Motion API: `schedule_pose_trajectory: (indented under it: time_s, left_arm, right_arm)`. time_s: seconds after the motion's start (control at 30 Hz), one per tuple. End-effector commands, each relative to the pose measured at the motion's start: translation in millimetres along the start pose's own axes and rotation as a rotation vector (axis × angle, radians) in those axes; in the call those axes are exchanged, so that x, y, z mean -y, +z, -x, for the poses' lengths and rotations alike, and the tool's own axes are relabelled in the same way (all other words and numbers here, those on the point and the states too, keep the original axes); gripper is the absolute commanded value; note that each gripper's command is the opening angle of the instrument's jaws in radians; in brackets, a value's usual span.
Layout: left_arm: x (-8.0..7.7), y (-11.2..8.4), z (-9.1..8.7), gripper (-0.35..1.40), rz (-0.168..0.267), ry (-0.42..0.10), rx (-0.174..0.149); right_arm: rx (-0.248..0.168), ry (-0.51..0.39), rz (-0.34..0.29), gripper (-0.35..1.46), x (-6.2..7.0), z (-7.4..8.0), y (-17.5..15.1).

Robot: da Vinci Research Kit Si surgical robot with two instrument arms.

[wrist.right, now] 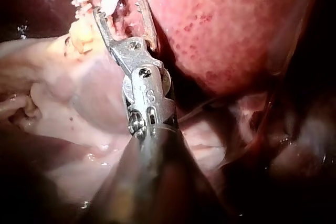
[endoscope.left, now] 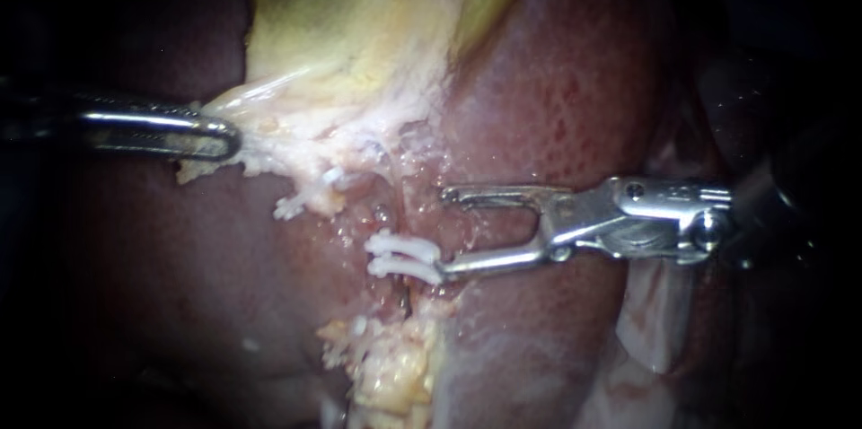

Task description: Going back second clip right tube

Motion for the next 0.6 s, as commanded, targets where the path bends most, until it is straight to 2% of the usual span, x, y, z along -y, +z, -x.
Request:
schedule_pose_trajectory:
  time_s: [0.03, 0.13, 0.3, 0.37, 0.5, 0.6]
  left_arm:
    - [0.0, 0.0, 0.0, -0.35, 0.0, 0.0, 0.0]
    - [0.0, -0.1, 0.0, -0.35, 0.0, 0.0, 0.0]
    - [-0.1, -0.1, 0.0, -0.35, 0.0, 0.0, 0.0]
    - [-0.1, -0.1, 0.0, -0.35, 0.0, 0.0, 0.0]
    - [-0.1, -0.1, 0.0, -0.35, -0.001, 0.0, 0.0]
    - [-0.1, -0.1, 0.0, -0.35, -0.001, 0.0, 0.0]
  right_arm:
    - [0.0, -0.012, -0.003, 0.5, 0.1, -0.2, -0.5]
    - [-0.002, -0.061, -0.011, 0.5, 0.3, -0.7, -2.0]
    - [0.003, -0.112, 0.003, 0.5, 0.6, -2.6, -4.4]
    - [0.029, -0.124, 0.013, 0.5, 0.8, -3.5, -5.0]
    - [0.114, -0.158, 0.02, 0.5, 1.3, -5.1, -5.8]
    - [0.129, -0.17, 0.016, 0.5, 1.7, -5.4, -6.0]
